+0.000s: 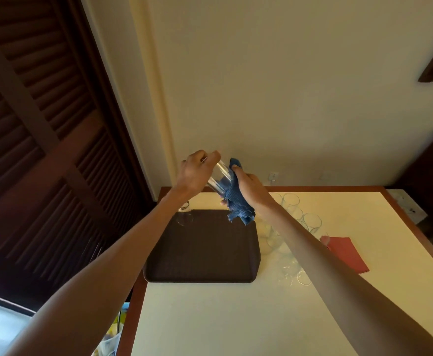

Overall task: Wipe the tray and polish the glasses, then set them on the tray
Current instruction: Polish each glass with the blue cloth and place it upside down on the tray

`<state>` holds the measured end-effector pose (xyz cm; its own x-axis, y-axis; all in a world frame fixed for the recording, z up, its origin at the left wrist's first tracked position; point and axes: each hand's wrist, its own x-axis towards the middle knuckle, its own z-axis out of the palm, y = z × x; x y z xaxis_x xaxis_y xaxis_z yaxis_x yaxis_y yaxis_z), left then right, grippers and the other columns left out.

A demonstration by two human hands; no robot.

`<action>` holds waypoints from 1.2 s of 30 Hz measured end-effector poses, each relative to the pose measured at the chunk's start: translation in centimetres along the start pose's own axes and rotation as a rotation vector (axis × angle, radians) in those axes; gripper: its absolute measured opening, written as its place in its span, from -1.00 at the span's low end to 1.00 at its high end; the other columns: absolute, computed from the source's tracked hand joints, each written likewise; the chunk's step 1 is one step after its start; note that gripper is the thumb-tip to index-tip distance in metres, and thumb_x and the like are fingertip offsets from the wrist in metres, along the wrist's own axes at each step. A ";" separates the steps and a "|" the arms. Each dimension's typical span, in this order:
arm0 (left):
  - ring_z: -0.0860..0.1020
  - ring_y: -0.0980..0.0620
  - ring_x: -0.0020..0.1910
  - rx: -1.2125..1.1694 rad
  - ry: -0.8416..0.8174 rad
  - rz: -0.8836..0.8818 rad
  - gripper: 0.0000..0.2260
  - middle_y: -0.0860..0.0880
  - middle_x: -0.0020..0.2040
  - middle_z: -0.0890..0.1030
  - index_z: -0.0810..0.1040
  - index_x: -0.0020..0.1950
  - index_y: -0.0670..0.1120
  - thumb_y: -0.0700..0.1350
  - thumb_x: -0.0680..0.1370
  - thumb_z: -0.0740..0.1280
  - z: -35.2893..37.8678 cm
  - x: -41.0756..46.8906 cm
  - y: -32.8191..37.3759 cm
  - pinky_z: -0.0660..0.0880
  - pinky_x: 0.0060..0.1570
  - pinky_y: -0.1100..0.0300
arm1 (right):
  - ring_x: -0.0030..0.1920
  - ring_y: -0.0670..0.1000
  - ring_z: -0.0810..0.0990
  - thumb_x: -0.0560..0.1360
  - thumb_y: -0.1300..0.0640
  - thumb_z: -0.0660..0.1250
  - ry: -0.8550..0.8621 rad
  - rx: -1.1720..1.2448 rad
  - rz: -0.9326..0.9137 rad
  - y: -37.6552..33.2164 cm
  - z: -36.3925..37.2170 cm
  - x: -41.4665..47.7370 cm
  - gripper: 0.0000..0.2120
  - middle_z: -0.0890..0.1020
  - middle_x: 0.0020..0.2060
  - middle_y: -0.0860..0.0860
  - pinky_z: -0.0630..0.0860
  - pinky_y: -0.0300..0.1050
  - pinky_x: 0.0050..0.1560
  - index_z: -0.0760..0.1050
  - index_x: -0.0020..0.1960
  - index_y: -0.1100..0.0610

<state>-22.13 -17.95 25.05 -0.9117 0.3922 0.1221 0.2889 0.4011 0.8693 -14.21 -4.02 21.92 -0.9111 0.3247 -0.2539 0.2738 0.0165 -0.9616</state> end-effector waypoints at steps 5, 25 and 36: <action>0.40 0.08 -0.41 -0.332 0.059 -0.108 -0.72 -0.04 -0.23 0.51 0.52 0.04 -0.06 0.14 0.70 0.23 0.4 -1.4 -4.6 0.37 -0.40 0.13 | -0.27 0.19 0.65 0.69 -0.15 0.08 -0.073 0.274 0.178 1.7 -0.4 0.4 -0.49 0.70 -0.19 0.22 0.59 0.03 -0.17 0.55 0.12 0.28; 0.63 0.00 0.10 0.420 -0.123 -0.187 -0.41 0.02 0.21 0.64 0.47 0.34 -0.01 0.27 0.46 0.52 7.1 -6.1 -22.2 0.65 0.05 0.00 | -0.06 0.21 0.67 0.63 -0.18 0.22 0.148 0.575 0.539 17.8 0.1 2.3 -0.54 0.67 0.04 0.21 0.63 0.10 -0.05 0.50 0.25 0.20; 0.58 -0.17 0.28 0.579 -0.256 -0.221 -0.29 -0.11 0.35 0.58 0.38 0.47 -0.05 0.21 0.46 0.55 9.1 -7.3 -24.7 0.60 0.17 -0.11 | 0.10 0.17 0.65 0.52 -0.13 0.41 0.009 0.566 0.521 18.2 -0.3 2.0 -0.54 0.66 0.10 0.16 0.61 0.06 0.02 0.51 0.26 0.17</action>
<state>-19.98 -23.16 -1.64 -0.8902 0.4048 -0.2091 0.2781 0.8462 0.4546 -10.94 -2.81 3.95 -0.7044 0.1661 -0.6900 0.4652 -0.6262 -0.6257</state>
